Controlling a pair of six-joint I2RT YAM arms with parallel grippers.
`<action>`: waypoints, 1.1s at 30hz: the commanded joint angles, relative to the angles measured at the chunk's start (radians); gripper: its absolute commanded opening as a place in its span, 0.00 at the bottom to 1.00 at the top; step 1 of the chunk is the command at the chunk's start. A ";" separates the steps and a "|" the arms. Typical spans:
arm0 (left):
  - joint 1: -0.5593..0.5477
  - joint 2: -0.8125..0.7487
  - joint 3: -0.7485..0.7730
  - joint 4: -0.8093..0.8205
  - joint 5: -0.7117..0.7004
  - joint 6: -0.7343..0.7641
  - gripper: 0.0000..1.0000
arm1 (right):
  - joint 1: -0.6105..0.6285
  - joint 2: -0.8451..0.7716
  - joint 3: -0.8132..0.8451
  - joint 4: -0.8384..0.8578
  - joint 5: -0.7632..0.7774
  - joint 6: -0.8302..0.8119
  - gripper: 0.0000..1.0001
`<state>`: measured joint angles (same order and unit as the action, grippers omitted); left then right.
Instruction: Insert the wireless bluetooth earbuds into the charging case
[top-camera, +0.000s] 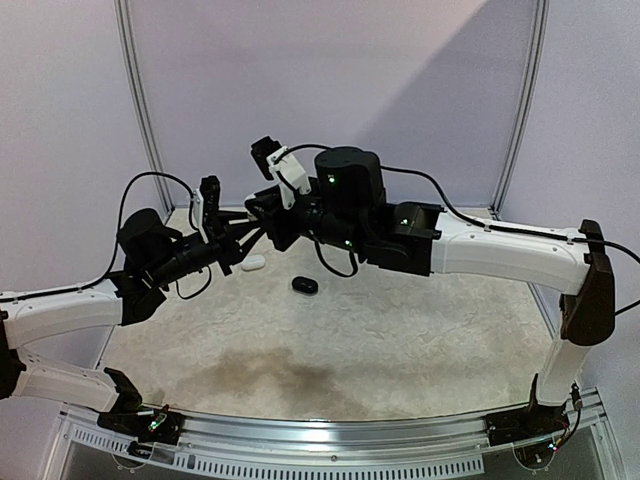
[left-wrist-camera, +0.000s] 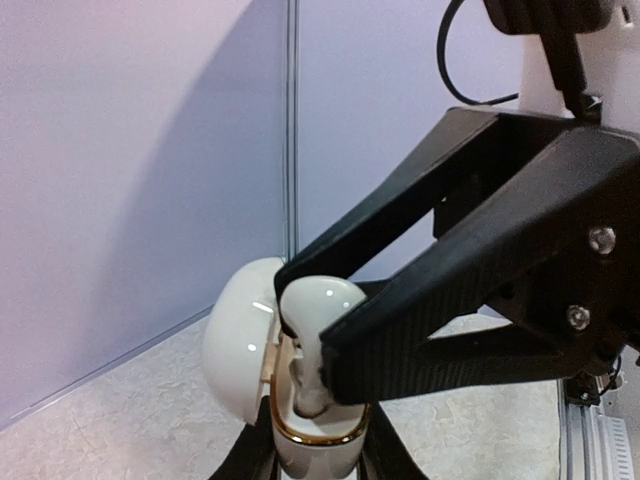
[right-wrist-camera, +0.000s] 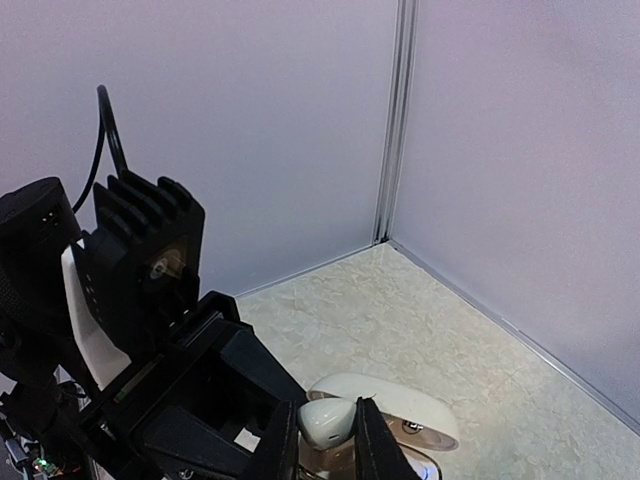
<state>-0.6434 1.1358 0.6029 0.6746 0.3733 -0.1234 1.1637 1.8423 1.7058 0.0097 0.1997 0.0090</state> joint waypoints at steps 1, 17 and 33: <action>-0.009 0.004 0.021 0.030 -0.002 0.010 0.00 | -0.010 0.029 -0.020 -0.042 -0.003 0.036 0.00; -0.009 0.003 0.021 0.023 0.001 0.014 0.00 | -0.017 0.030 -0.013 -0.090 0.021 0.047 0.21; -0.009 0.000 0.021 0.008 0.011 0.008 0.00 | -0.022 0.037 0.031 -0.148 0.059 0.043 0.26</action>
<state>-0.6434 1.1404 0.6033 0.6487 0.3691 -0.1200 1.1572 1.8553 1.7229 -0.0586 0.2043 0.0475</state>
